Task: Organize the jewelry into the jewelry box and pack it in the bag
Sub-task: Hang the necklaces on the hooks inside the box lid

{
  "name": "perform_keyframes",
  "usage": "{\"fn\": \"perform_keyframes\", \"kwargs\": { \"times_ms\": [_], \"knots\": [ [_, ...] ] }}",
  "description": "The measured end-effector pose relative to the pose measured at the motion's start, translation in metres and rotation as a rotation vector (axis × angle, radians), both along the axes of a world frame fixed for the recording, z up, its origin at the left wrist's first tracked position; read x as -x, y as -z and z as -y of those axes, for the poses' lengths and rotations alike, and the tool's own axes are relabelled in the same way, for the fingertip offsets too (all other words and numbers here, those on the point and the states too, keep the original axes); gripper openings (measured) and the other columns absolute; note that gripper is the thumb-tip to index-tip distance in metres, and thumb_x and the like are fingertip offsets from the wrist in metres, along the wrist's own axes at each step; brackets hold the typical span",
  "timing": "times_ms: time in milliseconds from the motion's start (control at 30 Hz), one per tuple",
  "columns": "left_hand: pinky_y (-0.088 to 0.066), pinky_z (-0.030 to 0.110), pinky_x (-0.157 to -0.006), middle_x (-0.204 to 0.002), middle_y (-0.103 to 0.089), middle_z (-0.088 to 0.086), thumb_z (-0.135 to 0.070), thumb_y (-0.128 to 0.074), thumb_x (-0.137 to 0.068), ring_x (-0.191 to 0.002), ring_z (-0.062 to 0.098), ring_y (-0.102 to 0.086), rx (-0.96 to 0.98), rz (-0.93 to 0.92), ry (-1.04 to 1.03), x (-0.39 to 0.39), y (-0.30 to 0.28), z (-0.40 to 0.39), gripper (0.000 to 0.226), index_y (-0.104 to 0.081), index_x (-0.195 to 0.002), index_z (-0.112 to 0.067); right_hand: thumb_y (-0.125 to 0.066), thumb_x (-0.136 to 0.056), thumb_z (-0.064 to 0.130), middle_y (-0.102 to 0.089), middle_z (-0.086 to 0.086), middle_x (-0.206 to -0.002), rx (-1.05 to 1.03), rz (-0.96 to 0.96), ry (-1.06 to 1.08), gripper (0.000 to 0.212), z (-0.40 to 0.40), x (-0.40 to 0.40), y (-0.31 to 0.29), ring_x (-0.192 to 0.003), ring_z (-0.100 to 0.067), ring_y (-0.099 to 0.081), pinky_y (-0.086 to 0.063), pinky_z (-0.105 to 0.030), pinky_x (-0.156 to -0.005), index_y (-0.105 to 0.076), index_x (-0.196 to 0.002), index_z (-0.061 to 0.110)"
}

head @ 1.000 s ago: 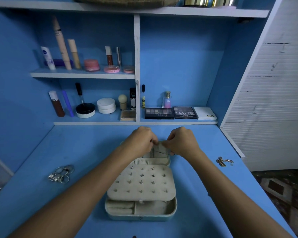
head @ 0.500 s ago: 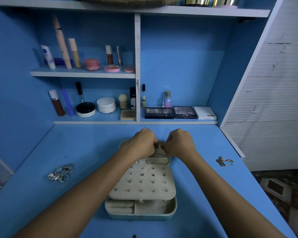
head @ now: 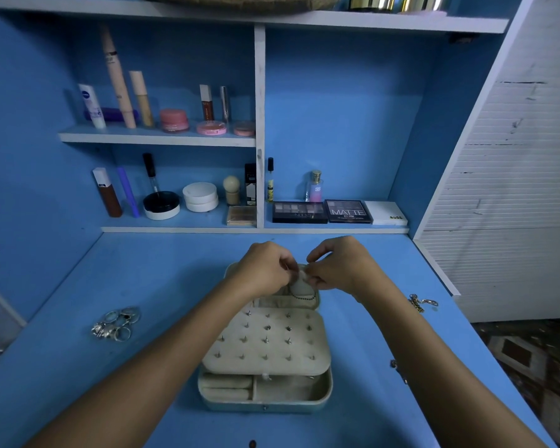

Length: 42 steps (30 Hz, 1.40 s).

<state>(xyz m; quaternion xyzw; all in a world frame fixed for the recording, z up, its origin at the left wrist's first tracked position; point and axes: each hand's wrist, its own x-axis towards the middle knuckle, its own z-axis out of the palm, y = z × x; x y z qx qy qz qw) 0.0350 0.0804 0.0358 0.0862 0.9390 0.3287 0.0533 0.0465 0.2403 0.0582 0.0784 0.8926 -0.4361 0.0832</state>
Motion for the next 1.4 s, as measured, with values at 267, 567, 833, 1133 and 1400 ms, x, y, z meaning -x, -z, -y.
{"fn": "perform_keyframes", "kwargs": {
  "times_ms": [267,567,833,1133,1400],
  "knots": [
    [-0.055,0.038,-0.090,-0.096,-0.073,-0.012,-0.026,-0.073,-0.086,-0.094,0.009,-0.067,-0.081,0.046,-0.014,0.003,0.001,0.002,0.012,-0.071,-0.088,-0.038,-0.066,-0.076,-0.002,-0.075,-0.005,-0.084,-0.013,-0.029,-0.049,0.027,-0.001,0.002,0.003,-0.073,-0.024,-0.074,-0.063,-0.039,-0.075,-0.070,-0.084,0.023],
    [-0.055,0.026,-0.081,-0.087,-0.072,-0.013,-0.021,-0.073,-0.087,-0.085,0.004,-0.068,-0.098,0.040,0.047,0.003,0.003,0.005,0.013,-0.072,-0.092,-0.033,-0.073,-0.083,0.011,-0.070,0.002,-0.075,-0.127,-0.073,-0.151,0.012,-0.005,-0.006,0.002,-0.060,-0.015,-0.060,-0.059,-0.029,-0.062,-0.074,-0.084,0.023],
    [-0.053,0.021,-0.074,-0.079,-0.070,-0.020,-0.024,-0.073,-0.085,-0.075,-0.003,-0.063,0.023,0.026,0.172,0.000,0.003,0.010,0.014,-0.077,-0.087,-0.036,-0.071,-0.085,0.015,-0.065,0.001,-0.068,-0.224,0.010,-0.192,0.012,-0.013,-0.011,0.000,-0.063,-0.021,-0.062,-0.056,-0.028,-0.059,-0.074,-0.076,0.023],
    [-0.034,0.005,-0.060,-0.078,-0.059,-0.017,-0.030,-0.076,-0.084,-0.074,-0.004,-0.055,0.166,-0.037,0.305,-0.001,0.006,0.008,0.012,-0.079,-0.096,-0.028,-0.071,-0.087,0.017,-0.061,0.003,-0.069,-0.235,0.018,-0.211,0.007,-0.014,-0.012,0.002,-0.064,-0.016,-0.058,-0.051,-0.024,-0.055,-0.076,-0.083,0.021],
    [-0.049,0.022,-0.074,-0.086,-0.060,-0.014,-0.023,-0.077,-0.083,-0.084,0.006,-0.058,0.163,-0.121,0.248,0.005,0.009,0.007,0.008,-0.079,-0.090,-0.025,-0.071,-0.084,0.019,-0.070,0.002,-0.083,-0.299,-0.017,-0.266,0.011,-0.011,-0.013,0.006,-0.069,-0.019,-0.064,-0.052,-0.024,-0.055,-0.077,-0.078,0.026]
  ]
}}
